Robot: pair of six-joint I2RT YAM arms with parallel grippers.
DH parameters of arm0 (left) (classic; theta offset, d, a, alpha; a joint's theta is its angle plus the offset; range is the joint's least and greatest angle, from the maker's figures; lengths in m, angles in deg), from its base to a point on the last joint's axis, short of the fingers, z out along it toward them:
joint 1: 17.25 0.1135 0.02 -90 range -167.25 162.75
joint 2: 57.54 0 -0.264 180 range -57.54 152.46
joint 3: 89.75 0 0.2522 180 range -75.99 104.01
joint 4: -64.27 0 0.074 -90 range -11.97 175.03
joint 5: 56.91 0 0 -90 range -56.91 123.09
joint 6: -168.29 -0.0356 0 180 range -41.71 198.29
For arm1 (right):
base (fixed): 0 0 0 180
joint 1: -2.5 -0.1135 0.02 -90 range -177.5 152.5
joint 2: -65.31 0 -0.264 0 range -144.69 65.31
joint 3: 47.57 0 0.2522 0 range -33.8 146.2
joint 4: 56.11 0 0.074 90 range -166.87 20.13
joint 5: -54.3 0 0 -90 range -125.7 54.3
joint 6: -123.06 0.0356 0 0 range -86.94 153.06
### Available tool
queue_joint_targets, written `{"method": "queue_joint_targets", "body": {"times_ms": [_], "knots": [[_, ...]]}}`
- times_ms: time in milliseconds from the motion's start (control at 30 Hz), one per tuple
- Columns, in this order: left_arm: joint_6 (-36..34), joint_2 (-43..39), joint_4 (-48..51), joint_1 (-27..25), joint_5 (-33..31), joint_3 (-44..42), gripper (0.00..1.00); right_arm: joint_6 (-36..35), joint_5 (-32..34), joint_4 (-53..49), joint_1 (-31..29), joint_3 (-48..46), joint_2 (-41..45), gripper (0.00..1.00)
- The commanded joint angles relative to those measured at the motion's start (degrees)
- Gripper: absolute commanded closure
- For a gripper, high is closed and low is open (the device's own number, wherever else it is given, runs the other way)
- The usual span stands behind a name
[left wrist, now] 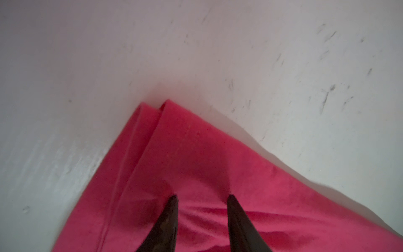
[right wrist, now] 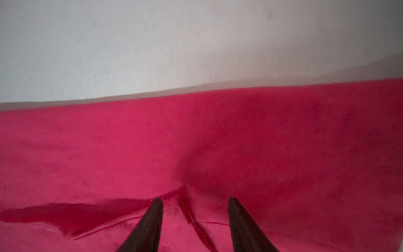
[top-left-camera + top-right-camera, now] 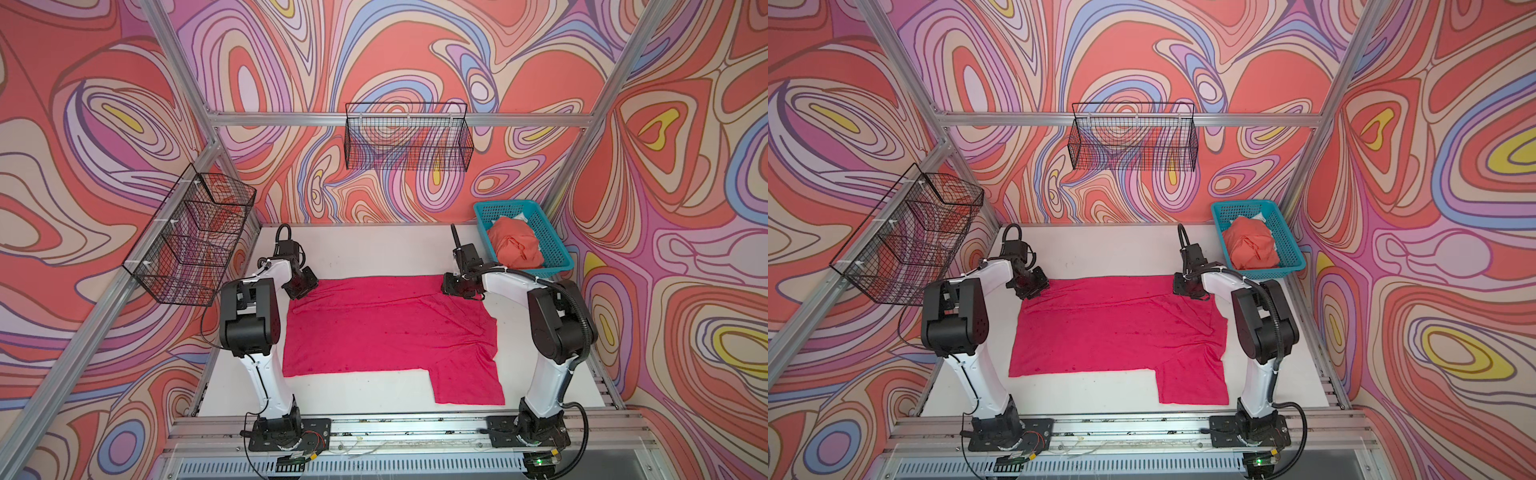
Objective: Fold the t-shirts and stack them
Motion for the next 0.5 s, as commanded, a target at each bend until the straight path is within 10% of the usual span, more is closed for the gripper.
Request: {"method": "queue_joint_targets", "body": {"times_ms": [0,467], "knots": [[-0.46,1.78,4.11,-0.24,-1.08,-1.33,0.60,-1.06,-0.46,-0.70,-1.15,2.05,-1.97,0.52],[-0.41,2.04,4.20,-0.24,-0.89,-1.15,0.60,-1.68,1.35,-1.87,-2.37,3.36,-3.60,0.73]]}}
